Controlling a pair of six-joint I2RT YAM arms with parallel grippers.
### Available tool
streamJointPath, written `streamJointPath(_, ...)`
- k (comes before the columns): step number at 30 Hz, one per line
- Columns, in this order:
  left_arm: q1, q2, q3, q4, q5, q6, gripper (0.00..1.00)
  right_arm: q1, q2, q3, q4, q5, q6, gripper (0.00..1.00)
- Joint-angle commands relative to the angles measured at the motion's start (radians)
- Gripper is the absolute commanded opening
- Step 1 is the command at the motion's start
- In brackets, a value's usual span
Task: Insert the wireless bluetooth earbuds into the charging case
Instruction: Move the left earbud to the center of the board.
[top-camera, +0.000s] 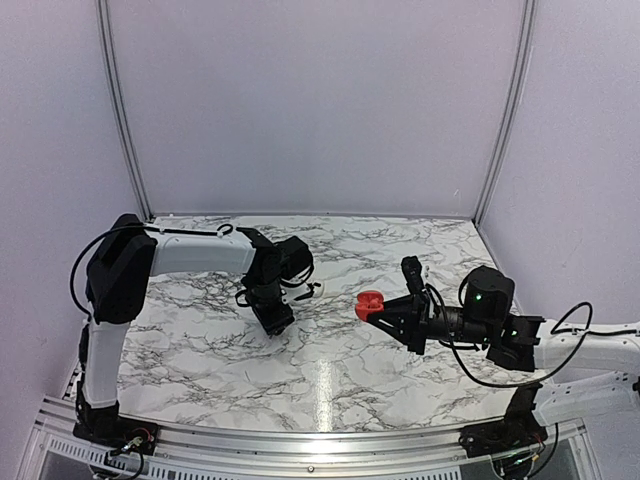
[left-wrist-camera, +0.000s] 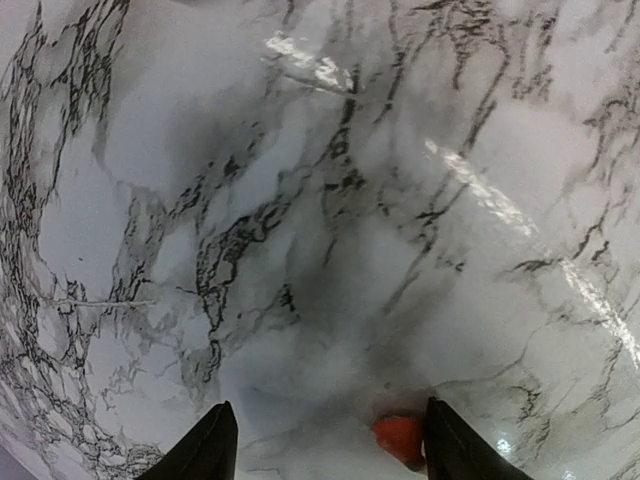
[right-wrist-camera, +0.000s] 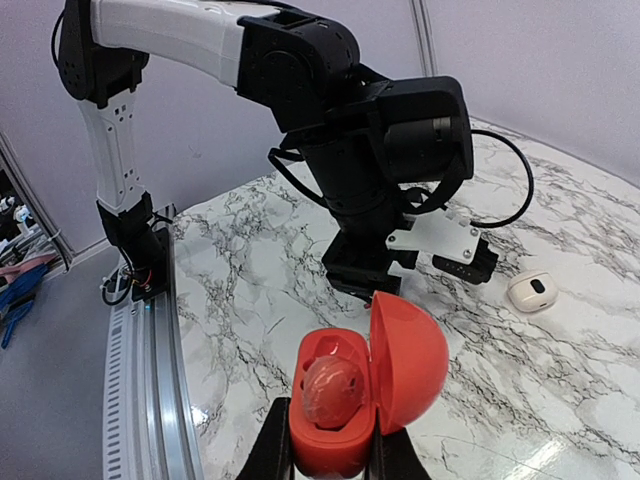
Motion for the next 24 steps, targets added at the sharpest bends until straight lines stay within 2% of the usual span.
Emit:
streamJointPath(1, 0.062, 0.039, 0.011, -0.014, -0.031, -0.088, 0.65, -0.008, -0.006, 0.010, 0.010, 0.007, 0.005, 0.00)
streamJointPath(15, 0.198, -0.063, -0.116, 0.057, 0.036, -0.292, 0.60, -0.008, -0.014, 0.005, 0.002, 0.007, 0.002, 0.00)
streamJointPath(24, 0.218, -0.105, -0.168, 0.103, 0.132, -0.311, 0.42, -0.008, -0.023, 0.002, -0.001, 0.010, 0.001, 0.00)
